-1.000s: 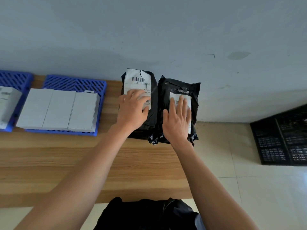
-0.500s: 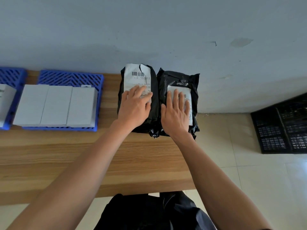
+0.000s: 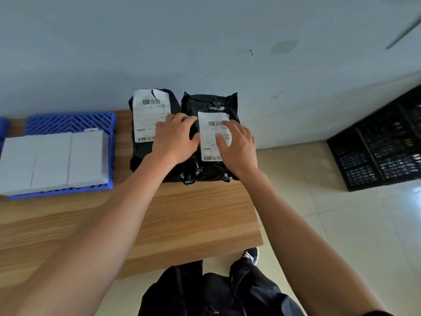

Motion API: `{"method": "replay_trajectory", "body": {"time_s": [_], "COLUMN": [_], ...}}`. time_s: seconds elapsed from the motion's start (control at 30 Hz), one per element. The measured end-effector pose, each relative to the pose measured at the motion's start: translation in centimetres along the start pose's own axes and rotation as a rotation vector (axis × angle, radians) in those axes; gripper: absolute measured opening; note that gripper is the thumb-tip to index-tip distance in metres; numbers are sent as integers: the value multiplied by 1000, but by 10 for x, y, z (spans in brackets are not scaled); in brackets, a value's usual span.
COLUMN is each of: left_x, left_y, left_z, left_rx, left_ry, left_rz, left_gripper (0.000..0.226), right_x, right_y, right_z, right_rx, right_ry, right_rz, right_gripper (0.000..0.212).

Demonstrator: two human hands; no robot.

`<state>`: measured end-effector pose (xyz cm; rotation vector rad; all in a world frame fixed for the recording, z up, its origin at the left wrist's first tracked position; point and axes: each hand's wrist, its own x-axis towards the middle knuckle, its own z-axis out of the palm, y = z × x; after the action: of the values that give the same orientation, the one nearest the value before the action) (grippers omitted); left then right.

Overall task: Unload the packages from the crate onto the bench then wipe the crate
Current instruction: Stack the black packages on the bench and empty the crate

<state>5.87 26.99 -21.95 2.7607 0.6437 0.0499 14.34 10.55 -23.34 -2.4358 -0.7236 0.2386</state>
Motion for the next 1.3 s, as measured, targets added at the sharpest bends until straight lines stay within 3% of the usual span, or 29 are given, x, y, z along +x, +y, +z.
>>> {"method": "replay_trajectory", "body": {"time_s": [0.2, 0.37, 0.8, 1.07, 1.3], "left_x": [7, 9, 19, 35, 105], "left_y": [99, 208, 524, 630, 682], "left_z": [12, 41, 112, 153, 194], "left_rx": [-48, -94, -5, -97, -158], "left_ry": [66, 81, -152, -197, -250], "left_rz": [103, 231, 634, 779, 768], "left_gripper": [36, 35, 43, 39, 38], "right_x": [-21, -49, -169, -201, -140], "right_y": [77, 173, 406, 498, 553], "right_z": [-70, -145, -341, -388, -411], "right_rx": [68, 59, 34, 76, 25], "right_ry": [45, 119, 318, 485, 489], "right_rz": [88, 174, 588, 718, 731], "right_gripper": [41, 38, 34, 31, 32]}}
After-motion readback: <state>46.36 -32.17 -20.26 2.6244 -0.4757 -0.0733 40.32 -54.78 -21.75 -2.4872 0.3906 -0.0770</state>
